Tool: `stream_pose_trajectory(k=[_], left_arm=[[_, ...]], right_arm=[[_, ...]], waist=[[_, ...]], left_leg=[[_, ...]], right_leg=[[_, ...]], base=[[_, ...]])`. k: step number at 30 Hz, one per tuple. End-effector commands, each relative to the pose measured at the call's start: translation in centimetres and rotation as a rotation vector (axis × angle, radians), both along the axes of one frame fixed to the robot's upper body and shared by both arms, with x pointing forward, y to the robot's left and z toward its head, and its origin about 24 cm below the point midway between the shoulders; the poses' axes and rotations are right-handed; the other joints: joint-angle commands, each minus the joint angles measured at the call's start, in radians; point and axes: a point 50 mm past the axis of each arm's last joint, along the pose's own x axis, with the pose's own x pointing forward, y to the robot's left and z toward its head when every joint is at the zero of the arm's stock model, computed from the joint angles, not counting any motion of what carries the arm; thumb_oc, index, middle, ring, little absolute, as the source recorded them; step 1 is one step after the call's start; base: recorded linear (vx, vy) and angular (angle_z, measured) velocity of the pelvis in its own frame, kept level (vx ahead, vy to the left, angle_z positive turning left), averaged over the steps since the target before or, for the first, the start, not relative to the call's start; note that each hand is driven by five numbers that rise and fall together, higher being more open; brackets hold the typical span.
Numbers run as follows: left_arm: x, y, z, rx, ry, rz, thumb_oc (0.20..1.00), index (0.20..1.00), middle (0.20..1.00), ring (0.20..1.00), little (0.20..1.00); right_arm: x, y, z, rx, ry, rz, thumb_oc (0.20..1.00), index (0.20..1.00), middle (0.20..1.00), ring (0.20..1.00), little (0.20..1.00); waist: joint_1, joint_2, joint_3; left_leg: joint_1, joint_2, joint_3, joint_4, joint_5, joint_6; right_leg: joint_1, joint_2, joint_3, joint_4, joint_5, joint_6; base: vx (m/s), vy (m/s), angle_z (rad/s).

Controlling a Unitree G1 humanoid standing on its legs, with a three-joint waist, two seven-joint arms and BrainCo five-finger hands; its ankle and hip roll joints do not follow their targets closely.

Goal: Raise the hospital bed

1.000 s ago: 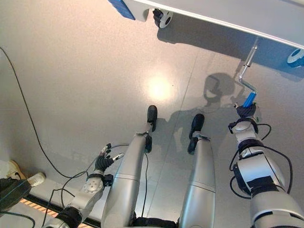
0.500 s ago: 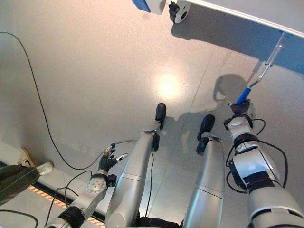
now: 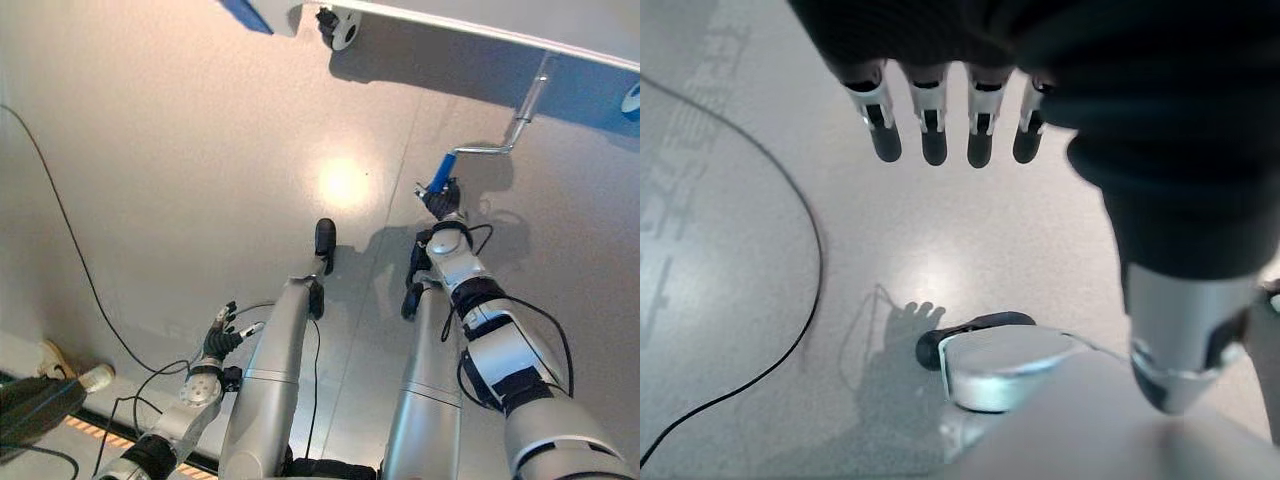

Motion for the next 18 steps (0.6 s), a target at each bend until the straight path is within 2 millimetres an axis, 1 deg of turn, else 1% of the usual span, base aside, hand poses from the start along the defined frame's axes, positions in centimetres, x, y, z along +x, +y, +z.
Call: stream_pose_trajectory(k=[1,2,3,4,5,6,7,8,9,10,12,13,14,18], left_arm=[[-2.2,1.3,-1.5,0.041,0.071,0.049,1.0,1.0,1.0,1.0,1.0],[-2.2,1.3,-1.5,0.041,0.072,0.048,1.0,1.0,1.0,1.0,1.0],[-1.8,1.6,-1.3,0.043,0.066,0.059,1.0,1.0,1.0,1.0,1.0],[-2.6,1.5,-1.9,0.045,0.094,0.055,1.0,1.0,1.0,1.0,1.0],[-2.8,1.7,-2.1,0.047,0.102,0.059,1.0,1.0,1.0,1.0,1.0],[-2.3,1.9,-1.9,0.048,0.099,0.07,1.0,1.0,1.0,1.0,1.0],[-3.1,1.8,-2.5,0.05,0.126,0.067,1.0,1.0,1.0,1.0,1.0],[-2.6,1.9,-2.1,0.047,0.108,0.067,1.0,1.0,1.0,1.0,1.0],[-2.6,1.9,-2.1,0.047,0.109,0.067,1.0,1.0,1.0,1.0,1.0],[-2.9,2.0,-2.3,0.051,0.123,0.067,1.0,1.0,1.0,1.0,1.0],[-3.1,2.1,-2.5,0.053,0.132,0.064,1.0,1.0,1.0,1.0,1.0],[-3.4,2.3,-2.8,0.054,0.149,0.077,1.0,1.0,1.0,1.0,1.0],[-3.5,2.3,-2.8,0.054,0.149,0.077,1.0,1.0,1.0,1.0,1.0],[-4.0,2.7,-3.1,0.042,0.167,0.089,1.0,1.0,1.0,1.0,1.0]], right_arm=[[-1.2,9.3,10.4,-0.045,-0.489,0.408,0.2,0.2,0.2,0.2,0.2],[-1.2,9.3,10.4,-0.045,-0.488,0.408,0.2,0.2,0.2,0.2,0.2],[-2.2,9.5,12.1,-0.02,-0.572,0.447,0.2,0.2,0.2,0.2,0.2],[-2.2,9.4,11.1,-0.013,-0.545,0.443,0.2,0.2,0.2,0.2,0.2],[-2.7,9.4,11.1,0.005,-0.562,0.459,0.2,0.2,0.2,0.2,0.2],[-3.4,9.2,11.8,0.041,-0.607,0.474,0.2,0.2,0.2,0.2,0.2],[-3.4,9.1,10.9,0.048,-0.58,0.47,0.2,0.2,0.2,0.2,0.2],[-3.8,8.7,11.8,0.059,-0.618,0.478,0.2,0.2,0.2,0.2,0.2],[-3.8,8.7,11.8,0.06,-0.617,0.478,0.2,0.2,0.2,0.2,0.2],[-4.2,8.1,11.6,0.099,-0.627,0.475,0.2,0.2,0.2,0.2,0.2],[-4.4,7.9,11.3,0.11,-0.625,0.478,0.2,0.2,0.2,0.2,0.2],[-4.7,7.5,10.7,0.169,-0.616,0.478,0.2,0.2,0.2,0.2,0.2],[-4.7,7.5,10.7,0.17,-0.615,0.478,0.2,0.2,0.2,0.2,0.2],[-5.3,6.3,10.7,0.207,-0.631,0.468,0.2,0.2,0.2,0.2,0.2]], waist=[[-0.011,-0.024,-0.005],[-0.01,-0.024,-0.005],[-0.025,-0.035,-0.005],[-0.023,-0.036,-0.005],[-0.029,-0.043,-0.005],[-0.04,-0.051,-0.005],[-0.039,-0.052,-0.005],[-0.047,-0.054,-0.005],[-0.047,-0.054,-0.005],[-0.055,-0.058,-0.005],[-0.059,-0.063,-0.005],[-0.065,-0.07,-0.005],[-0.065,-0.07,-0.005],[-0.08,-0.086,-0.005]], left_leg=[[0.095,-0.016,0.034,-0.018,-0.062,-0.011],[0.097,-0.016,0.034,-0.019,-0.062,-0.011],[0.086,-0.011,0.037,-0.053,-0.016,-0.011],[0.127,-0.01,0.039,-0.041,-0.053,-0.012],[0.144,-0.008,0.04,-0.049,-0.053,-0.012],[0.146,-0.007,0.043,-0.085,-0.013,-0.011],[0.186,-0.005,0.044,-0.073,-0.049,-0.013],[0.175,-0.003,0.044,-0.103,-0.009,-0.011],[0.177,-0.003,0.044,-0.104,-0.008,-0.011],[0.212,0.001,0.048,-0.125,-0.006,-0.011],[0.231,0.004,0.05,-0.132,-0.005,-0.011],[0.264,0.01,0.054,-0.148,-0.005,-0.01],[0.266,0.01,0.054,-0.149,-0.005,-0.01],[0.341,0.018,0.06,-0.185,-0.001,-0.013]], right_leg=[[0.107,-0.042,0.076,-0.139,0.071,0.113],[0.109,-0.042,0.076,-0.14,0.072,0.113],[0.1,-0.035,0.075,-0.184,0.12,0.11],[0.137,-0.034,0.08,-0.167,0.084,0.114],[0.153,-0.031,0.082,-0.181,0.088,0.116],[0.158,-0.031,0.072,-0.226,0.131,0.113],[0.195,-0.03,0.075,-0.21,0.095,0.117],[0.184,-0.029,0.073,-0.243,0.14,0.115],[0.185,-0.029,0.072,-0.244,0.14,0.115],[0.215,-0.022,0.076,-0.264,0.145,0.117],[0.233,-0.019,0.074,-0.271,0.146,0.117],[0.265,-0.017,0.073,-0.289,0.148,0.118],[0.267,-0.017,0.073,-0.29,0.148,0.118],[0.337,-0.009,0.073,-0.325,0.156,0.12]], base=[[-0.01,-0.006,-0.1],[-0.08,0.011,-0.15],[-0.01,0.005,-0.17],[-0.01,-0.001,-0.16],[-0.01,-0.021,-0.13],[-0.01,-0.019,-0.14],[-0.08,-0.028,-0.19],[-0.01,-0.024,-0.15],[-0.07,-0.011,-0.12],[0.0,0.004,-0.05],[0.0,-0.018,-0.07],[0.0,-0.03,-0.08],[0.0,-0.032,-0.06],[0.01,-0.035,-0.05]])
